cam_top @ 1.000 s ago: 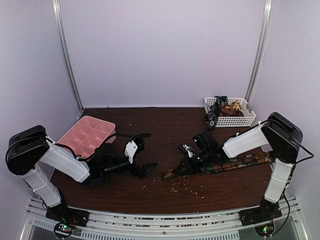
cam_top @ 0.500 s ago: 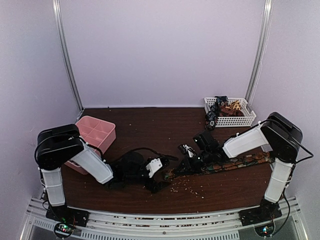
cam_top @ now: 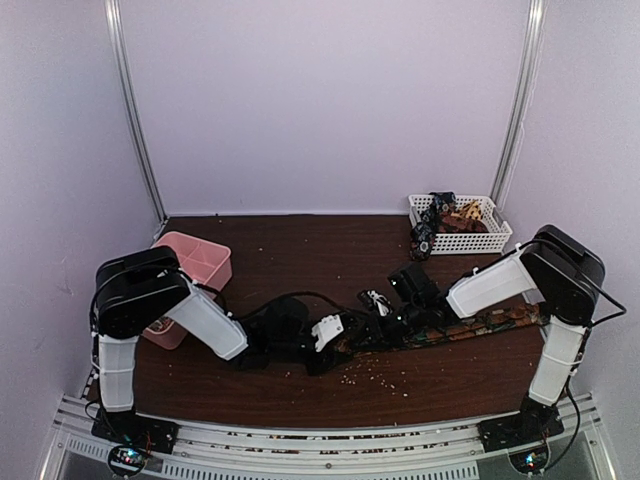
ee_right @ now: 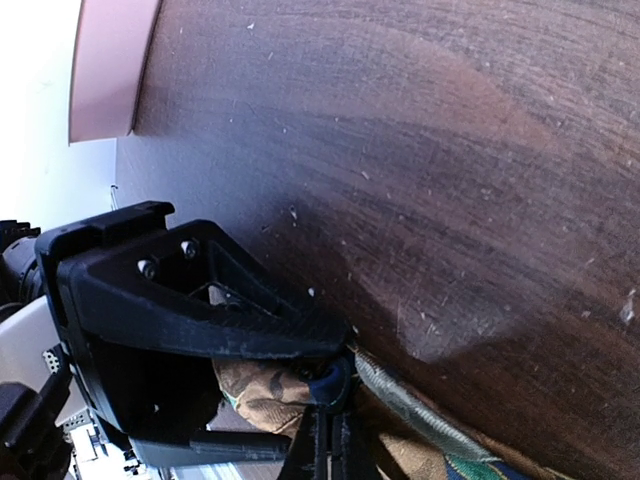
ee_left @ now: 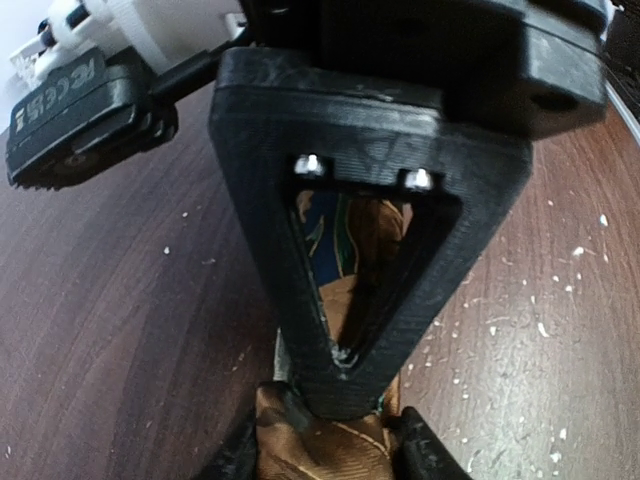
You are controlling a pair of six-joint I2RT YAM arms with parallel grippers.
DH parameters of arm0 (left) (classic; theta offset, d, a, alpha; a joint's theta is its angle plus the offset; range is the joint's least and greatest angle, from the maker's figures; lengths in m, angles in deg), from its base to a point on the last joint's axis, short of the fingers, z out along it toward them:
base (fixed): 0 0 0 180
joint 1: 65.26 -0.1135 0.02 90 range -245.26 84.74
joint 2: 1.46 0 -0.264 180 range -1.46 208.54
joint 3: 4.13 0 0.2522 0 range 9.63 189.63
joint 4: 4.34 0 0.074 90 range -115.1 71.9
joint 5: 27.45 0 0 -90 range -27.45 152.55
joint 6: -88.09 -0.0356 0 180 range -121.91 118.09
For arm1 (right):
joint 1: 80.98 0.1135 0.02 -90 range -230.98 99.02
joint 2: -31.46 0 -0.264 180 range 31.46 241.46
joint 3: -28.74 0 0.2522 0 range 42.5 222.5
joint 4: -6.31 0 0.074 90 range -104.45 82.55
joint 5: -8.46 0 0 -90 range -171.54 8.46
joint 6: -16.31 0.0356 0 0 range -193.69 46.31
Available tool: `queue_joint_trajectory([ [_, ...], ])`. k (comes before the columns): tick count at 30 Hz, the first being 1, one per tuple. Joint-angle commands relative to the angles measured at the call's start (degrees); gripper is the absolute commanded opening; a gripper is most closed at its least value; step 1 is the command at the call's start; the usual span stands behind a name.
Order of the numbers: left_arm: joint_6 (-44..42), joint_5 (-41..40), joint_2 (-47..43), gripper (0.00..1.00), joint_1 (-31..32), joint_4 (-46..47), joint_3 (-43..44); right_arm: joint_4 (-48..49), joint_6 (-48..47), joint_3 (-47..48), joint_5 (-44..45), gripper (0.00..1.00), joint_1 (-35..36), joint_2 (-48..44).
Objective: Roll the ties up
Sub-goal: Roll the tie at the center of the board.
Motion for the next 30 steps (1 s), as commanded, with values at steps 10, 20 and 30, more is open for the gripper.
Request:
queue_joint_trajectory([
  [10, -3.7, 6.7, -3.7, 0.24, -2.0, -8.1, -6.0, 3.3, 3.8, -0.8, -2.5, 0.36, 1.6, -2.7],
  [20, -3.6, 7.5, -4.2, 0.24, -2.3, -7.4, -6.6, 4.2, 4.4, 2.0, -4.7, 0.34, 3.0, 0.3],
  [30, -3.7, 7.3, -4.2, 0.25, -2.4, -7.3, -6.4, -3.0, 0.0, 4.3, -3.6, 0.39, 3.4, 2.9],
])
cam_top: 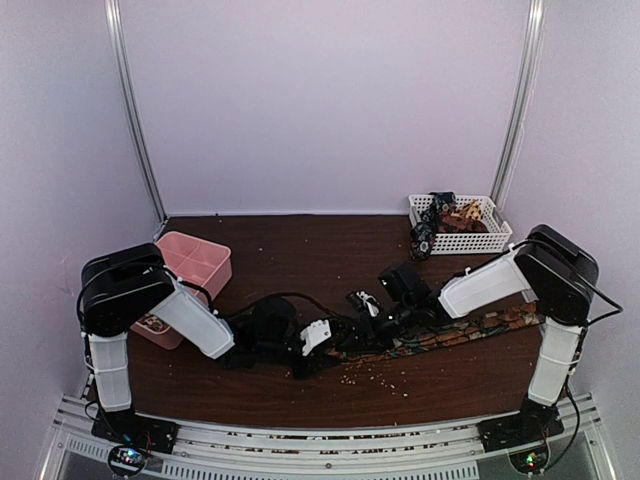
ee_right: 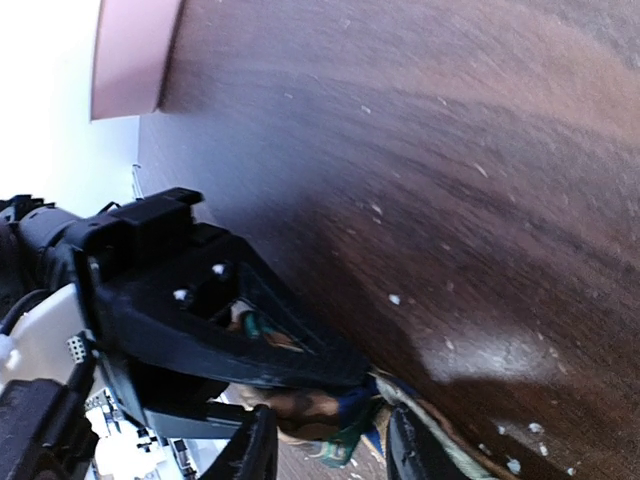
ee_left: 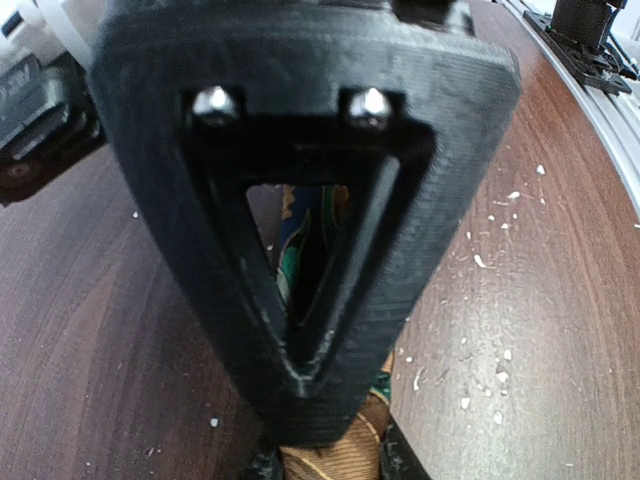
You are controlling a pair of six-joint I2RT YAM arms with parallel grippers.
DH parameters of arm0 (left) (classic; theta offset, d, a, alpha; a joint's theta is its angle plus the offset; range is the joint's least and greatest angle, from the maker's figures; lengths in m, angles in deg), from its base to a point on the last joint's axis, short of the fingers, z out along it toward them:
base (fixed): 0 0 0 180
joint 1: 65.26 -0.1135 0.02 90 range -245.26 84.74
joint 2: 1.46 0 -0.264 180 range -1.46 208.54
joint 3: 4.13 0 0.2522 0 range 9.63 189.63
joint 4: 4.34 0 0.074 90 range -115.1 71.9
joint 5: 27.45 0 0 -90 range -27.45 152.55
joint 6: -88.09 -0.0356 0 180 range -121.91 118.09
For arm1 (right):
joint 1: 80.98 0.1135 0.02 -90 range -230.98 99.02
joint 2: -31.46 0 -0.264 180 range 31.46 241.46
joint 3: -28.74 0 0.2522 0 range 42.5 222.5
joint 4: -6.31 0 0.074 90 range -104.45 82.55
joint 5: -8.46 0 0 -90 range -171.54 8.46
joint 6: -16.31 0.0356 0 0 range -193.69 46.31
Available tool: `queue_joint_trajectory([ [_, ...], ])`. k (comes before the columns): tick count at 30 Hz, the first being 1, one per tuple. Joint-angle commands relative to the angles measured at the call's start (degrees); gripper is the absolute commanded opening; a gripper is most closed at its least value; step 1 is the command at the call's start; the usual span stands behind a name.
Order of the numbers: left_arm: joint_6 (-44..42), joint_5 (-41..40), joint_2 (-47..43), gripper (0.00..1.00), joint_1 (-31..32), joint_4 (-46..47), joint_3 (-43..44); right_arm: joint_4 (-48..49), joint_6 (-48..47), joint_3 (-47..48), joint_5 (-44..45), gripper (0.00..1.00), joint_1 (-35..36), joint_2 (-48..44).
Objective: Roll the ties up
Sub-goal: Roll the tie at the center of the board.
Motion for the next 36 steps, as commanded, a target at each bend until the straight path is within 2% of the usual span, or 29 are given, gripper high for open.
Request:
queue_joint_trajectory([
  [1, -0.8, 0.6, 0.2, 0.25, -0.3, -5.1, -1.3, -3.5, -2.5, 1.3, 0.4, 0.39, 0.5, 1.3],
  [2, -0.9, 0.6, 0.2, 0.25, -0.3, -5.3, -1.3, -3.3, -2.4, 1.3, 0.3, 0.38, 0.5, 1.3],
  [6, -0.9, 0.3, 0.2, 0.25, -0.4, -5.1, -1.6, -2.5, -1.9, 1.4, -1.0, 0.25, 0.5, 0.5],
  [9, -0.9, 0.2, 0.0, 0.25, -0.5, -5.4, -1.8, -3.4, -2.9, 1.9, -1.3, 0.08, 0.5, -0.3],
  [11, -0.9, 0.1, -0.4, 0.25, -0.6, -5.1, -2.2, -6.0, -4.9, 3.0, -1.2, 0.01, 0.4, -0.1],
  [14, -0.9, 0.2, -0.9, 0.26, -0.9, -4.8, -2.8, -7.4, -6.1, 3.0, -0.9, 0.00, 0.3, 0.3],
  [15, -0.9, -0.2, -1.1, 0.29, -0.9, -5.0, -2.8, -7.3, -6.3, 2.7, -0.7, 0.00, 0.3, 0.2],
  [18, -0.1, -1.1, -2.2, 0.49, -1.0, -2.9, -4.1, -7.2, -6.9, 2.3, 1.1, 0.00, 0.3, 0.3],
  [21, 1.8, -2.5, -3.9, 0.59, -1.0, 3.1, -7.8, -8.7, -8.7, 2.9, 3.7, 0.00, 0.2, 1.3],
  [28, 6.8, -5.4, -3.9, 0.59, -1.1, 17.2, -14.9, -8.6, -10.2, 1.0, 5.6, 0.00, 0.2, 1.9],
  [36, 11.2, -4.5, -1.4, 0.59, -1.0, 23.9, -13.1, -7.3, -9.7, 0.1, 6.5, 0.00, 0.2, 2.6],
])
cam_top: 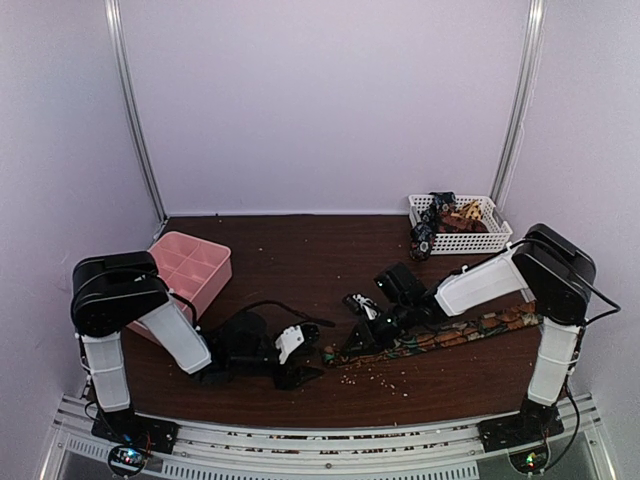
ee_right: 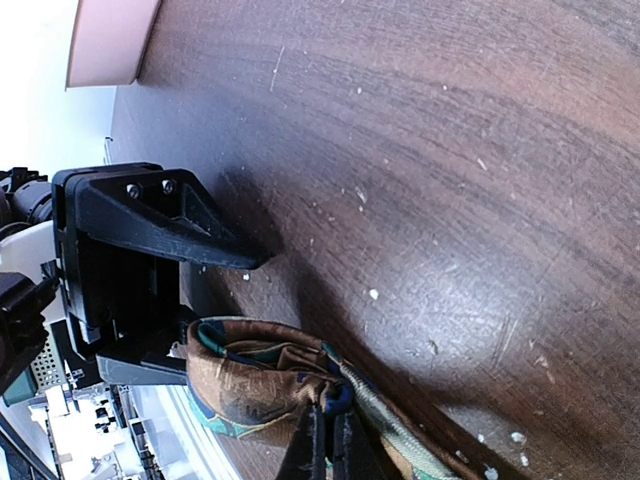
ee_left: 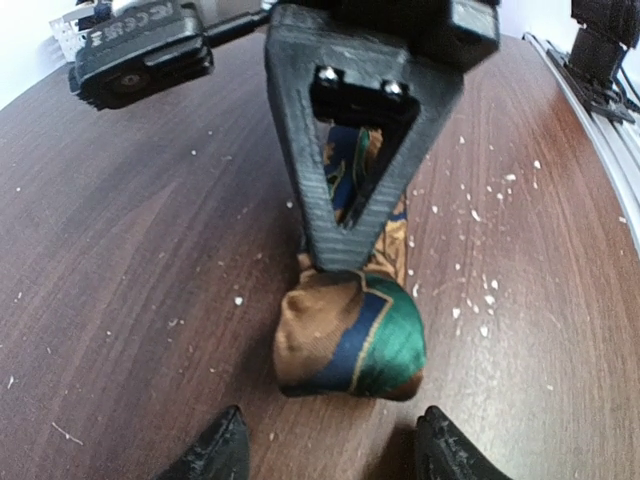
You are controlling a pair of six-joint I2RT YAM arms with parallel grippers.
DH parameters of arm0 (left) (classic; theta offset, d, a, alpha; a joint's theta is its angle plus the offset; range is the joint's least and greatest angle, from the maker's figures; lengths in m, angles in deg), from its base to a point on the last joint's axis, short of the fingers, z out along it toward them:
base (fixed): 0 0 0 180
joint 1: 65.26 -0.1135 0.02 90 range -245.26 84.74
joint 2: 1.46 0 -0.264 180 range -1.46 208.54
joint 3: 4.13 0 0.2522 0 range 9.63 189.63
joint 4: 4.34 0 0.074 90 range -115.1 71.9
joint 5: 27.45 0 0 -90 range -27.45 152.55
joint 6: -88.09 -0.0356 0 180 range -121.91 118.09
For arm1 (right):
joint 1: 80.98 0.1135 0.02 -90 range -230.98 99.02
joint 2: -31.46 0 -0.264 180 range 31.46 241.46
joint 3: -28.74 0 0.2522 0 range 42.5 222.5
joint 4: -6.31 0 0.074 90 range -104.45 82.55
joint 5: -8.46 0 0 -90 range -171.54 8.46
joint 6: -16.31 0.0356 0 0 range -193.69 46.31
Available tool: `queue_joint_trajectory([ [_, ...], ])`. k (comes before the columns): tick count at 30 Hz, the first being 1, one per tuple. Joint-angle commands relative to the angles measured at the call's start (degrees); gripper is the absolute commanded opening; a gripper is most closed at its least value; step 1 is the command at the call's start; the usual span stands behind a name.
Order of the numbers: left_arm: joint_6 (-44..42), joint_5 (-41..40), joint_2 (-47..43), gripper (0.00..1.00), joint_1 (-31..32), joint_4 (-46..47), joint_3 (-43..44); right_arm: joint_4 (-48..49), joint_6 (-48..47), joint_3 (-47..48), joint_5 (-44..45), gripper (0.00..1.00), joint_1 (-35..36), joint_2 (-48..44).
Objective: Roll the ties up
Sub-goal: Roll the tie at the center of the board.
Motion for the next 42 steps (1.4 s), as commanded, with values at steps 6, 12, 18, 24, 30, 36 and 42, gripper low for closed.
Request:
queue_joint_trajectory([
  [6, 5.0, 3.4, 3.4, 0.52, -0.2, 6.9, 4.7, 0.0, -0.3, -2.5, 3.9, 0.00, 0.0, 1.9],
  [12, 5.0, 5.6, 4.1, 0.39, 1.1, 4.7, 8.6, 0.5, 0.0, -2.6, 4.0, 0.00, 0.0, 2.2],
  [18, 6.1, 5.4, 7.1, 0.36, 1.5, 4.6, 11.1, 1.4, 0.9, -2.8, 4.1, 0.00, 0.1, 2.0],
  [24, 6.4, 6.5, 10.5, 0.38, 1.5, 2.0, 13.7, 2.1, 1.5, -3.4, 4.4, 0.00, 0.0, 1.9],
  [30, 5.6, 6.4, 11.9, 0.32, 1.5, -1.8, 14.4, 2.3, 2.0, -3.8, 4.4, 0.00, 0.0, 1.6],
  [36, 2.7, 6.3, 10.8, 0.22, 1.5, -9.2, 13.3, -0.3, 1.0, -4.2, 4.5, 0.00, -0.7, -2.7],
  [42, -1.0, 5.5, 8.8, 0.21, 1.5, -17.6, 13.2, -0.6, 1.9, -5.0, 2.3, 0.26, -2.9, -8.5],
])
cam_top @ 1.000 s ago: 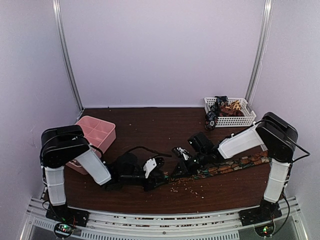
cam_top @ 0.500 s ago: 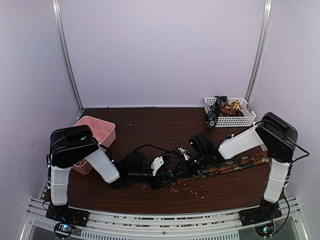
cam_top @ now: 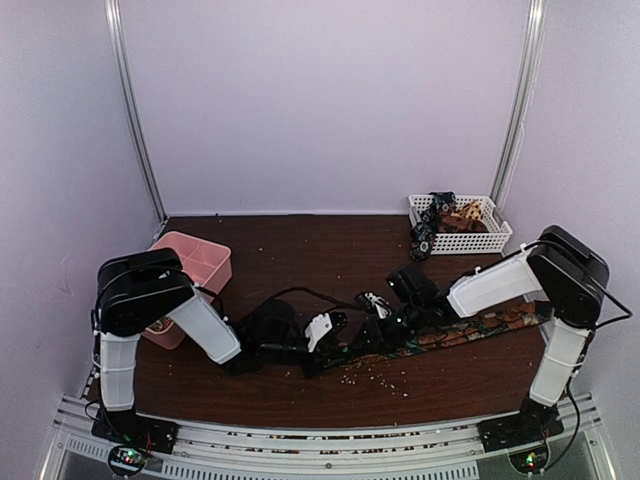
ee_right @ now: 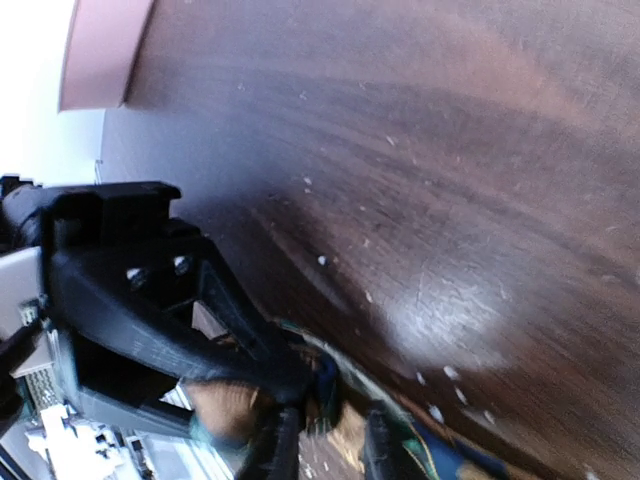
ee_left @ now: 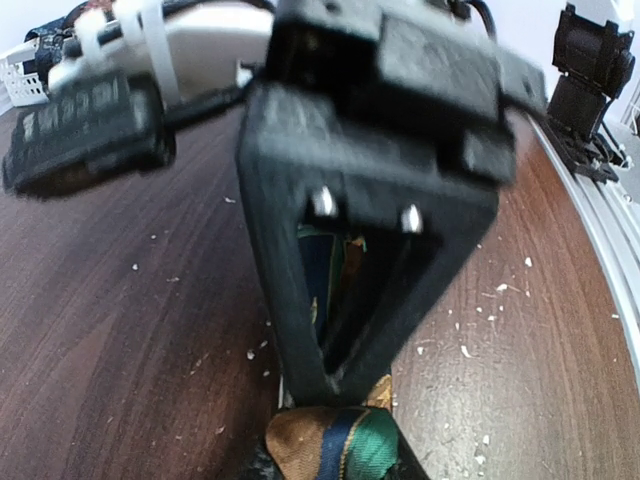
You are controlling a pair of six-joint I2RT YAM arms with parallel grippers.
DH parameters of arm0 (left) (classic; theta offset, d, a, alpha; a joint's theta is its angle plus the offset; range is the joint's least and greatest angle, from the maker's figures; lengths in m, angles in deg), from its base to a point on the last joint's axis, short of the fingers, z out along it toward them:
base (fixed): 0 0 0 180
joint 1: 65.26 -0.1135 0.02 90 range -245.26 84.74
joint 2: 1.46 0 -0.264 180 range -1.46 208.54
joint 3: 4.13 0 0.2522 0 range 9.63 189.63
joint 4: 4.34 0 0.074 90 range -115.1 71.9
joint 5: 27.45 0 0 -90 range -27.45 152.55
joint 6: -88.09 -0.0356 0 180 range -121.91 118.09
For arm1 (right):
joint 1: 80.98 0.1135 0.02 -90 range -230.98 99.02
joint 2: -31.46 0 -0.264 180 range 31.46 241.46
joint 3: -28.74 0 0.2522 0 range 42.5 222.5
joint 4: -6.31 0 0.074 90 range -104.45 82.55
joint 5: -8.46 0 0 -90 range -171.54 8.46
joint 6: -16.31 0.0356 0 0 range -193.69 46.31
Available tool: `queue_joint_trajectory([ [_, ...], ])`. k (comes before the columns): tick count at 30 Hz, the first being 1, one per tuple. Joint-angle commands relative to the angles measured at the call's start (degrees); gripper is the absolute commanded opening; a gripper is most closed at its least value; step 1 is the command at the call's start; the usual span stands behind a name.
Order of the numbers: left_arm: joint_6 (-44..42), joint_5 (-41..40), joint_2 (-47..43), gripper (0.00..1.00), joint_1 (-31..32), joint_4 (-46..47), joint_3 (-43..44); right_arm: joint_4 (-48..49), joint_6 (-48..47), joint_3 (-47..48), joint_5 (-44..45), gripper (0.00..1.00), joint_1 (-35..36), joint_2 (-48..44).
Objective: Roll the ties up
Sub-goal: Roll the tie at the center of the board.
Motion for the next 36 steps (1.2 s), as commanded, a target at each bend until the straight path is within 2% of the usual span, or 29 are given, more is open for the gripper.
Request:
queue_joint_trajectory([
  [1, -4.2, -0.8, 0.2, 0.21, 0.4, -16.9, -0.8, -1.2, 0.7, -0.9, -0.3, 0.29, -1.4, -5.3],
  [7, -6.3, -1.5, 0.1, 0.22, 0.4, -23.2, 2.4, 1.5, 4.5, -0.4, -3.9, 0.38, -0.7, -5.6],
  [13, -7.1, -2.0, -0.2, 0.23, 0.4, -25.2, 3.2, -2.6, 2.2, 1.6, -2.2, 0.37, 0.6, -3.0],
  [15, -7.1, -2.1, -0.3, 0.23, 0.4, -25.3, 3.2, -3.9, 1.1, 2.0, -1.2, 0.32, 0.5, -2.6],
  [20, -7.2, -2.3, -0.5, 0.26, 0.4, -25.5, 3.4, -6.0, -0.8, 2.1, -0.1, 0.04, 0.5, -1.9],
  [21, -7.1, -2.5, -0.7, 0.28, 0.4, -25.2, 3.2, -6.2, -1.1, 2.1, 0.1, 0.00, 0.5, -1.7],
  [25, -5.1, -3.3, -3.5, 0.53, 0.3, -18.3, -0.3, -5.5, -1.2, 1.0, 0.5, 0.00, 0.1, -1.6],
  [29, -4.5, -3.6, -6.3, 0.69, 0.3, -14.5, -2.7, -4.0, -0.7, -0.2, 0.4, 0.00, -0.2, -1.4],
  [32, -3.8, -4.8, -5.7, 0.75, 0.8, -11.8, -3.1, -3.6, -0.5, -0.3, 0.5, 0.00, -0.4, -1.5],
  [36, -2.9, -6.6, -2.8, 0.76, 1.7, -9.8, -1.0, -3.4, -0.5, -1.2, 0.7, 0.00, -0.9, -1.6],
])
